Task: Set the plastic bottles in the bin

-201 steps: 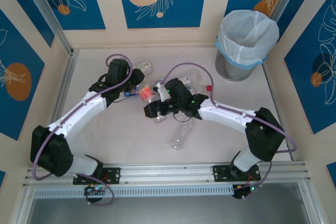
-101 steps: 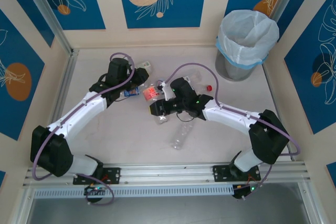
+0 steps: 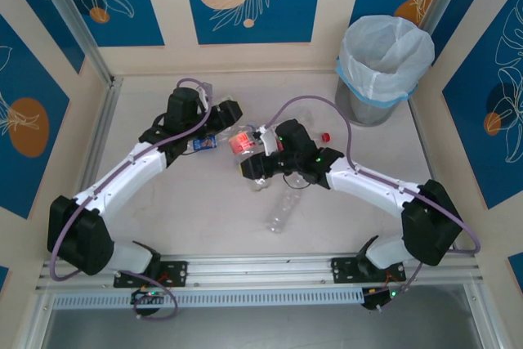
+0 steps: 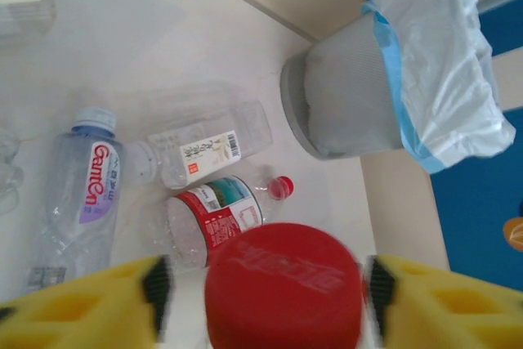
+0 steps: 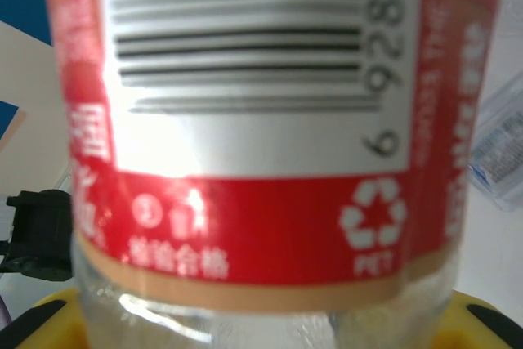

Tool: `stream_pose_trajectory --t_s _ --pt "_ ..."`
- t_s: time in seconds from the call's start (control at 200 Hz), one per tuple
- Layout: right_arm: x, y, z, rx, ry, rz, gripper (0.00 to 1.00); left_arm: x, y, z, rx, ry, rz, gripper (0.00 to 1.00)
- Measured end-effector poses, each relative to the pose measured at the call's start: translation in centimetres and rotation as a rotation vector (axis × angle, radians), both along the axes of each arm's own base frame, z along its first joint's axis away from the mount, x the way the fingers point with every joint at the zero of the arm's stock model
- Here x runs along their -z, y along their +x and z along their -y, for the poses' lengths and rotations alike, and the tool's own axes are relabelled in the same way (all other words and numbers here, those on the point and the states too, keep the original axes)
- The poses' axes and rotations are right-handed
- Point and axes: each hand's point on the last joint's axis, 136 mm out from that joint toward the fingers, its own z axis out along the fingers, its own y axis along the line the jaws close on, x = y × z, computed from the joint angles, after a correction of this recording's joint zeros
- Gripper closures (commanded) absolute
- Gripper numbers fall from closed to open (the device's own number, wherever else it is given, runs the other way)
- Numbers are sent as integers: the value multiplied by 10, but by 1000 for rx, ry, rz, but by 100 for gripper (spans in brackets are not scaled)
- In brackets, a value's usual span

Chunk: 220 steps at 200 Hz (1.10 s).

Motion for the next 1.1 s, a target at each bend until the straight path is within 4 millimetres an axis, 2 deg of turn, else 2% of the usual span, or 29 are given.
stream_pose_trajectory --t_s 0.185,0.325,0.495,0.59,0.78,1.0,1.1 --pt "-18 0 3 -4 28 58 65 -12 -4 4 40 -19 51 1" --pt "-17 6 9 20 9 72 65 -22 -11 3 59 -31 120 1" --pt "-9 25 31 100 -55 76 65 -27 -23 1 89 -53 193 1" --pt "-15 37 44 146 -79 97 65 -29 -29 0 109 -46 220 1" --pt "-49 61 72 235 -77 183 65 -34 -41 -6 121 -21 274 1" --pt "-87 92 107 342 -86 298 65 -27 -45 -22 64 37 276 1" --pt "-108 109 129 400 -94 361 65 -18 -44 -29 28 63 259 1"
